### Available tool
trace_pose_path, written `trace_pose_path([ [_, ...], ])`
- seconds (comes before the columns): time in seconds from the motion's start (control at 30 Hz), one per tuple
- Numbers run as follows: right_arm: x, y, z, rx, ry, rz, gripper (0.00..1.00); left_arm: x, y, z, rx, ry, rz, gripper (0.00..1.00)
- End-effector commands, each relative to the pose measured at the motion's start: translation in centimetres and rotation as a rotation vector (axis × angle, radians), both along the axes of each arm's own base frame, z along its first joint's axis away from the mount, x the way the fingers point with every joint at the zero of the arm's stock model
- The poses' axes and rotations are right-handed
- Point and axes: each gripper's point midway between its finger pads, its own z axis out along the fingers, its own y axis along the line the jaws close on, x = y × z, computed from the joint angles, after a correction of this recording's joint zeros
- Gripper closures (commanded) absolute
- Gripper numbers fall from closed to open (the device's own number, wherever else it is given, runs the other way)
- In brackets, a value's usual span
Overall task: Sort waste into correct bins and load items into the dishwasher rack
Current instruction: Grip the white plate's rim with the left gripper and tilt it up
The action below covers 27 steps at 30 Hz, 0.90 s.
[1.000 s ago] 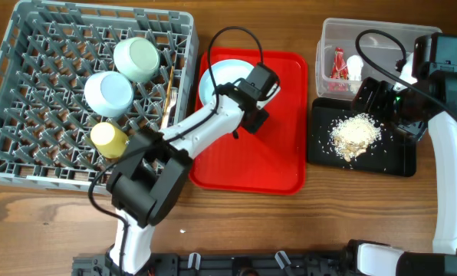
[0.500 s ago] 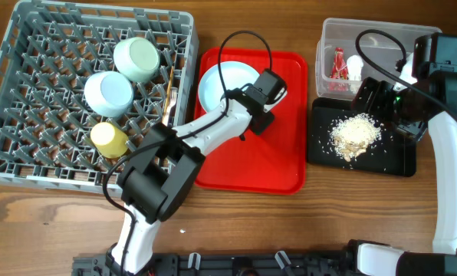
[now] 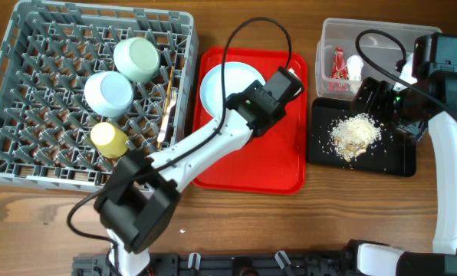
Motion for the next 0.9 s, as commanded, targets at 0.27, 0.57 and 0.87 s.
trace_pose_path([
  [0.27, -0.1, -0.2, -0.1, -0.013, 0.005, 0.008, 0.0, -1.4, -2.3, 0.5, -0.232, 0.117, 0.07, 0.0],
  [0.57, -0.1, 0.0, -0.1, 0.002, 0.003, 0.012, 0.0, 5.3, -0.6, -0.9, -0.425, 0.026, 0.349, 0.11],
  [0.87, -0.1, 0.0, -0.1, 0.001, 0.002, 0.013, 0.0, 4.1, 0.9, -9.6, -0.25, 0.136, 0.386, 0.26],
])
